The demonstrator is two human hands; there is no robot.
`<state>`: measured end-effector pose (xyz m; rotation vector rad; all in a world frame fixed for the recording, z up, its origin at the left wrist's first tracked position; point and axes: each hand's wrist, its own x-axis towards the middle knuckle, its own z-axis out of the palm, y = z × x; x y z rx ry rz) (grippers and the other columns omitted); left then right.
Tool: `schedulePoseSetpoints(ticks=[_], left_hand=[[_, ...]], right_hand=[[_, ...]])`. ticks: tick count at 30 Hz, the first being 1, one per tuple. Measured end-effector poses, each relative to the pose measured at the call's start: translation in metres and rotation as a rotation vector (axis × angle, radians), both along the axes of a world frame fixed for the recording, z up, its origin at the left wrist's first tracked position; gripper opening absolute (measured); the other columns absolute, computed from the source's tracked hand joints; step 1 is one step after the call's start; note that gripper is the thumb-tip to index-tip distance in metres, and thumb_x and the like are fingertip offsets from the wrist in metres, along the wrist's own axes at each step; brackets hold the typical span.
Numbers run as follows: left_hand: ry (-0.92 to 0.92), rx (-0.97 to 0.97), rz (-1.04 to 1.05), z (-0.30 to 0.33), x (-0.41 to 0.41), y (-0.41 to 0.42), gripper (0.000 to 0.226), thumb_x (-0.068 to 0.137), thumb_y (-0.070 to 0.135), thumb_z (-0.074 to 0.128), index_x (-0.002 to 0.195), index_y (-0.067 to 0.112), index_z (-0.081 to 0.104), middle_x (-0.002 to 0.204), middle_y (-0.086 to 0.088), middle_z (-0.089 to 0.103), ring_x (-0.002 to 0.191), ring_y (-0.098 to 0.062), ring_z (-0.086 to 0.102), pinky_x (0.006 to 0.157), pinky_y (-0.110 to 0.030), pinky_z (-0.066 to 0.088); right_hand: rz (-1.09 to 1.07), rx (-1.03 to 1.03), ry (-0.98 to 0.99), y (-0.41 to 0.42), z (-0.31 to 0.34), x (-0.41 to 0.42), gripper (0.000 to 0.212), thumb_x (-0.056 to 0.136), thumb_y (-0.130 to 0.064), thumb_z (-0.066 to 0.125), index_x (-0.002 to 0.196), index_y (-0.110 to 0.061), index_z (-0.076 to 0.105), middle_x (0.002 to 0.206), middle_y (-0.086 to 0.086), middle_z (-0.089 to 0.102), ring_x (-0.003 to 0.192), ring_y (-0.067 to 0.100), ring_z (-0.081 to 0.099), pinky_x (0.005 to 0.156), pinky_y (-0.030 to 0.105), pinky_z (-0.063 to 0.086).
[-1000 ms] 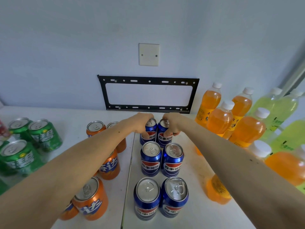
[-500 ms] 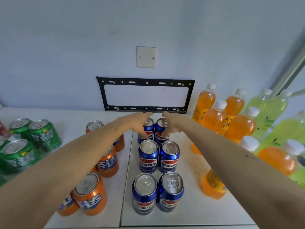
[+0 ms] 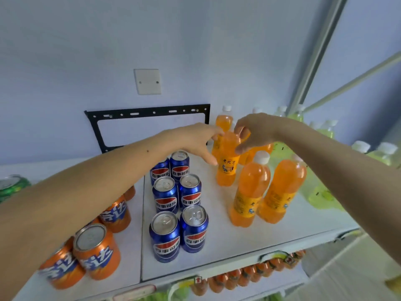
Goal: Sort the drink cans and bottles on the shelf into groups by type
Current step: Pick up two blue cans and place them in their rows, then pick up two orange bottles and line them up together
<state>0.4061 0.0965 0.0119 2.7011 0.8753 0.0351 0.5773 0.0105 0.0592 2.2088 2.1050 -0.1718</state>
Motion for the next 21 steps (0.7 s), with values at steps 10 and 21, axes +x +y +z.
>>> schedulePoseSetpoints(ticks=[10, 21], left_hand=[[-0.091, -0.310, 0.021, -0.056, 0.055, -0.074, 0.106, 0.068, 0.026, 0.087, 0.150, 0.023, 0.020, 0.151, 0.001, 0.037, 0.136, -0.019, 0.039, 0.110, -0.039, 0.038], [-0.586, -0.388, 0.492, -0.144, 0.081, -0.134, 0.109, 0.061, 0.033, 0.090, 0.147, 0.029, 0.022, 0.141, 0.006, 0.047, 0.125, -0.017, 0.049, 0.102, -0.040, 0.046]], right_hand=[[-0.047, 0.161, 0.371, -0.074, -0.017, 0.083, 0.101, 0.061, -0.071, 0.067, 0.145, -0.025, 0.036, 0.143, -0.003, 0.046, 0.127, 0.019, 0.048, 0.103, 0.032, 0.040], [-0.054, 0.259, 0.784, -0.085, -0.128, 0.137, 0.100, 0.052, -0.025, 0.094, 0.135, -0.021, 0.038, 0.124, 0.000, 0.059, 0.116, 0.023, 0.056, 0.095, 0.045, 0.050]])
